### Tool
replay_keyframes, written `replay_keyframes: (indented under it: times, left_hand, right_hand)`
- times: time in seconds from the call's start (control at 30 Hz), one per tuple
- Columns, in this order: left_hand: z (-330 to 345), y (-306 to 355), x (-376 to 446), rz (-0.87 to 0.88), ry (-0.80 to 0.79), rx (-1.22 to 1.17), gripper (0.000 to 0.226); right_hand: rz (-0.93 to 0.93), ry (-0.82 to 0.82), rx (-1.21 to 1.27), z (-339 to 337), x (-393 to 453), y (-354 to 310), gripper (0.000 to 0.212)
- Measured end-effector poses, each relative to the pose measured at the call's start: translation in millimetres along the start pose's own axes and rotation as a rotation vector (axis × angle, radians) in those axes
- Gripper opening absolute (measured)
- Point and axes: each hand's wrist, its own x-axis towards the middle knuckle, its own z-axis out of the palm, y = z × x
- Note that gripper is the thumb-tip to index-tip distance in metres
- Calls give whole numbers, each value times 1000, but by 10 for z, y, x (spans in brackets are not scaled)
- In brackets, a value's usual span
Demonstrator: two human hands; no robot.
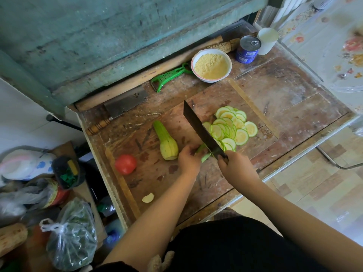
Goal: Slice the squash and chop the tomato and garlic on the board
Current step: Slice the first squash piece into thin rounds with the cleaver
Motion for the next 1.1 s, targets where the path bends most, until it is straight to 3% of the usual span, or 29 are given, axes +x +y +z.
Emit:
replay_keyframes:
  times: [0.4, 1.1]
  left_hand:
    - [4, 30, 14, -82, -6, -134, 26]
    - [6, -14, 61, -96, -16, -129, 15]
  right_hand:
    - [-16, 0, -6, -55, -65, -42, 34]
    - [48, -60, -78, 137, 176, -115, 33]
